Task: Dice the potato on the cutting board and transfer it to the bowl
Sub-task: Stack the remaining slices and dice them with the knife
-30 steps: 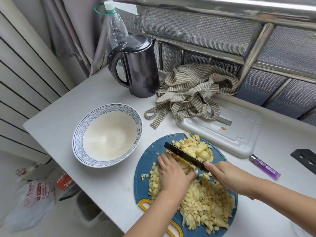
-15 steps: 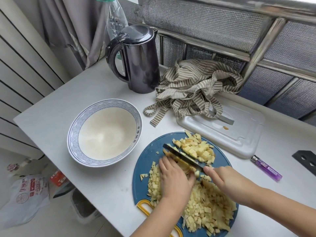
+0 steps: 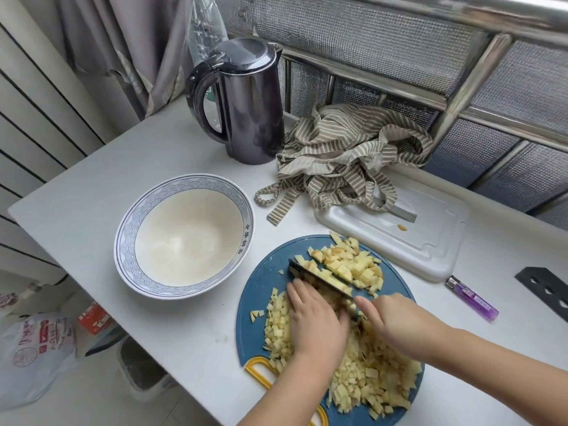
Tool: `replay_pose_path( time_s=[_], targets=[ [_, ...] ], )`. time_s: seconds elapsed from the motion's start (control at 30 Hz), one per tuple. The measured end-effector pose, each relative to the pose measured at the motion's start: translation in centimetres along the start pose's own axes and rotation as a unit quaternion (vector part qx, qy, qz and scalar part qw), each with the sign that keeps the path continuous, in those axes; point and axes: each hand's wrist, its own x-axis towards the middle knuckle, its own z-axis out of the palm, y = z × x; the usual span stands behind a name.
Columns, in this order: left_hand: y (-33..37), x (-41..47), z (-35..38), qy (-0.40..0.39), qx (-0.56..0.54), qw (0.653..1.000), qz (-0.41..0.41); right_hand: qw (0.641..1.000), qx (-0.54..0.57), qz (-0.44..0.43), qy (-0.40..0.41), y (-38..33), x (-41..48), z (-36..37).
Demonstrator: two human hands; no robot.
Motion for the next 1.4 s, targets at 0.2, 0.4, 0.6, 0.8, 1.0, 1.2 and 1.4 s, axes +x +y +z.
replay_pose_path(
  time_s=[0.2,0.4,0.6,0.8,1.0,1.2,1.4],
  targets=[
    [-0.2,0.6,0.7,-0.044,0.085,0.995,0.017,1.000,-0.020,0.001,-0.005,-0.3,0.2,0.3],
    [0.0,0.6,0.3,-0.064,0.107,0.992,0.016,1.000,-0.014,-0.003,0.021,-0.5,0.6,1.4],
    [0.2,0.2,-1.0,-0.093,0.104,0.990,-0.004,0.999,0.031,-0.019,0.024,-2.1,3.1,0.8],
    [-0.9,0.2,-3.1,-0.109,0.068,0.991,0.047,0.991,0.135,-0.012,-0.007,-0.4,3.0,-0.4],
    [-5.2,5.1,-6.3,-0.034,-0.073,0.993,0.082,0.920,0.387,0.058,-0.016,2.0,-0.4,-1.7],
    [-6.0,11.0,-7.8,-0.095,0.009,0.976,0.198,0.937,0.342,0.069,0.012,3.5,-0.5,-3.3],
    [-6.9,11.3,-7.7,-0.098,-0.009,0.980,0.175,0.965,0.255,0.056,0.029,2.8,-1.0,-2.5]
  ],
)
